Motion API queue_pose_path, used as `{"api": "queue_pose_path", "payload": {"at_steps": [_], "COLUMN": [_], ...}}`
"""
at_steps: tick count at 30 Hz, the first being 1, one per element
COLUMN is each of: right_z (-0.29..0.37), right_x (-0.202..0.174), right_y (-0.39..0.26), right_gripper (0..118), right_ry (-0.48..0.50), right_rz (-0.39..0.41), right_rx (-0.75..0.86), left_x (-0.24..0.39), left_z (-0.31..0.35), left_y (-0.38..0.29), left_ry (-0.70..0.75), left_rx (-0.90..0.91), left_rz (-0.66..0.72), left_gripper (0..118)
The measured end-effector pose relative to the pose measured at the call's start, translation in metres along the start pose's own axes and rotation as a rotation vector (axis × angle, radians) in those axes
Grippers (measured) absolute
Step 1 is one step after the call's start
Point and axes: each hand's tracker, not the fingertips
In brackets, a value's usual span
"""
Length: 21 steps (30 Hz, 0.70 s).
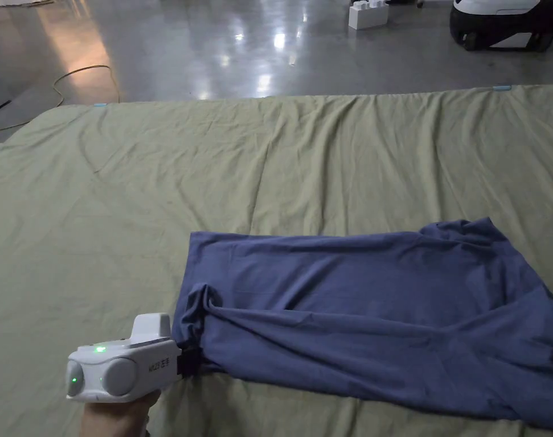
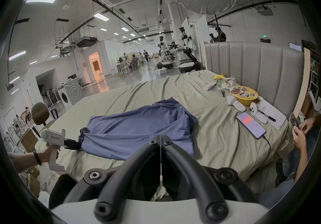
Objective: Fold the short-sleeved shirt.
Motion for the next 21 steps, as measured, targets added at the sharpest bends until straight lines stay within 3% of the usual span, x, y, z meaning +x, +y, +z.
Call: {"api": "queue_pose_path", "payload": {"at_steps": [5,8,9,14,15,16,17,18,19,21], "right_z": [-0.031,-0.080,-0.098,-0.186,-0.200,-0.211,-0.217,-0.208,-0.205,-0.209], "right_x": [0.022,0.047,0.056,0.086,0.090,0.093,0.092,0.088,0.086,0.075], "right_y": [-0.008,-0.017,-0.022,-0.051,-0.061,-0.070,-0.078,-0.072,-0.065,-0.053], "right_gripper": [4,70,75,67,48,37,35,24,19,7], "right_ry": [-0.022,-0.051,-0.049,-0.141,-0.141,-0.126,-0.118,-0.129,-0.127,-0.140], "right_rz": [-0.045,-0.107,-0.125,-0.139,-0.149,-0.159,-0.145,-0.068,-0.112,0.024], "right_rx": [-0.032,-0.129,-0.170,-0.326,-0.359,-0.401,-0.437,-0.349,-0.358,-0.397], "left_x": [0.014,0.015,0.014,0.018,0.018,0.020,0.022,0.024,0.022,0.020], "left_z": [-0.005,-0.006,-0.005,0.002,0.003,0.004,0.005,0.007,0.007,0.013], "left_y": [-0.003,-0.002,-0.002,-0.002,0.000,0.001,0.001,0.002,0.005,0.006], "left_ry": [0.043,0.053,0.051,0.026,0.026,0.028,0.030,0.033,0.034,0.018], "left_rx": [-0.026,-0.033,-0.034,-0.052,-0.054,-0.057,-0.061,-0.064,-0.068,-0.068], "left_rz": [-0.137,-0.138,-0.134,-0.086,-0.085,-0.088,-0.087,-0.081,-0.079,-0.075], "left_gripper": [11,11,11,11,11,11,10,10,9,7]}}
